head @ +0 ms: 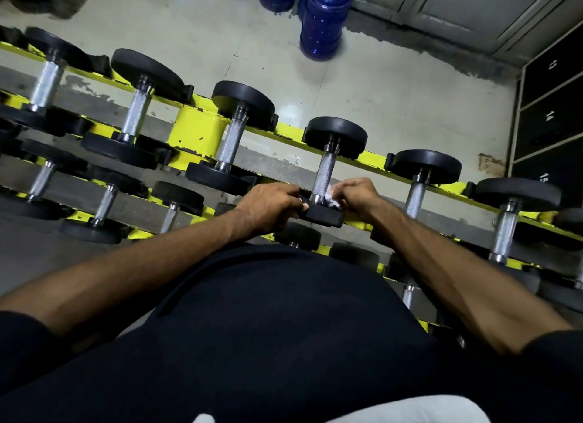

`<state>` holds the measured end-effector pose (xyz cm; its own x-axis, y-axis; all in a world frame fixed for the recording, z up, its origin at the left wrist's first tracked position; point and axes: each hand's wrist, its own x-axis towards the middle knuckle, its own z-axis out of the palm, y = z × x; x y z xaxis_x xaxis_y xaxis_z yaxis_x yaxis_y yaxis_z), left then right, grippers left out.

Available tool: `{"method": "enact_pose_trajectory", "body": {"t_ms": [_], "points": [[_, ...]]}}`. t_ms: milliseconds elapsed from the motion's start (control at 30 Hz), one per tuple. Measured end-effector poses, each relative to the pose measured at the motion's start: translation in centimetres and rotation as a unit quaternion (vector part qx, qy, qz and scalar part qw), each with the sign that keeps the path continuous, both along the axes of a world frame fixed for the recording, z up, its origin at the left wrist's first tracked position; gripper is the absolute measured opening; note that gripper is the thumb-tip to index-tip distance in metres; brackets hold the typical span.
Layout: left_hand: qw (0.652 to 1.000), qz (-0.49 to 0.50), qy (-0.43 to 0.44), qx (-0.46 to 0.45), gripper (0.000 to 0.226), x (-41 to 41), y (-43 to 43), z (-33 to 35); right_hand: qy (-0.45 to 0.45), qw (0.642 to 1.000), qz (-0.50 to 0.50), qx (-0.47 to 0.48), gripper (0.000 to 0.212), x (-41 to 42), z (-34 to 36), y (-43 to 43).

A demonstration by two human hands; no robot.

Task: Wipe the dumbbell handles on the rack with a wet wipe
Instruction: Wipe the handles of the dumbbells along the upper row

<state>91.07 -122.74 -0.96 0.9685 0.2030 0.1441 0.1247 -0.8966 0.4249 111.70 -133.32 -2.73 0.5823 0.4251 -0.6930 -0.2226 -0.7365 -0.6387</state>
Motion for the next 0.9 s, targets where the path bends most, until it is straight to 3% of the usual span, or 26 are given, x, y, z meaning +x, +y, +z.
{"method": "enact_pose_trajectory", "body": {"t_ms": [133, 400, 533, 667, 733, 833, 900], "points": [[1.000, 0.012, -0.001, -0.003, 0.007, 0.0, -0.1, -0.3, 0.031, 0.981, -0.172, 0.079, 0.022, 0.2, -0.4, 2.7], [1.000, -0.001, 0.013, 0.012, 0.010, 0.2, 0.2, -0.4, 0.147, 0.988, -0.016, 0.051, 0.014, 0.5, 0.2, 0.2], [1.000, 0.002, 0.016, 0.007, 0.012, 0.1, 0.1, -0.3, 0.045, 0.989, -0.095, 0.102, 0.014, 0.3, -0.2, 0.8], [1.000, 0.000, 0.018, 0.017, 0.014, 0.1, 0.1, -0.3, 0.049, 0.974, -0.176, 0.137, 0.013, 0.2, -0.4, 1.2], [1.000, 0.000, 0.014, 0.016, 0.011, 0.2, 0.2, -0.4, 0.057, 0.981, -0.156, 0.103, 0.017, 0.4, -0.5, 0.8], [1.000, 0.001, 0.018, 0.004, 0.007, 0.2, 0.4, -0.6, 0.094, 0.994, -0.045, 0.032, 0.021, 0.5, 0.0, -0.3], [1.000, 0.002, 0.019, 0.002, 0.007, 0.2, 0.3, -0.7, 0.106, 0.992, -0.047, 0.038, 0.018, 0.5, 1.0, -0.4]]}}
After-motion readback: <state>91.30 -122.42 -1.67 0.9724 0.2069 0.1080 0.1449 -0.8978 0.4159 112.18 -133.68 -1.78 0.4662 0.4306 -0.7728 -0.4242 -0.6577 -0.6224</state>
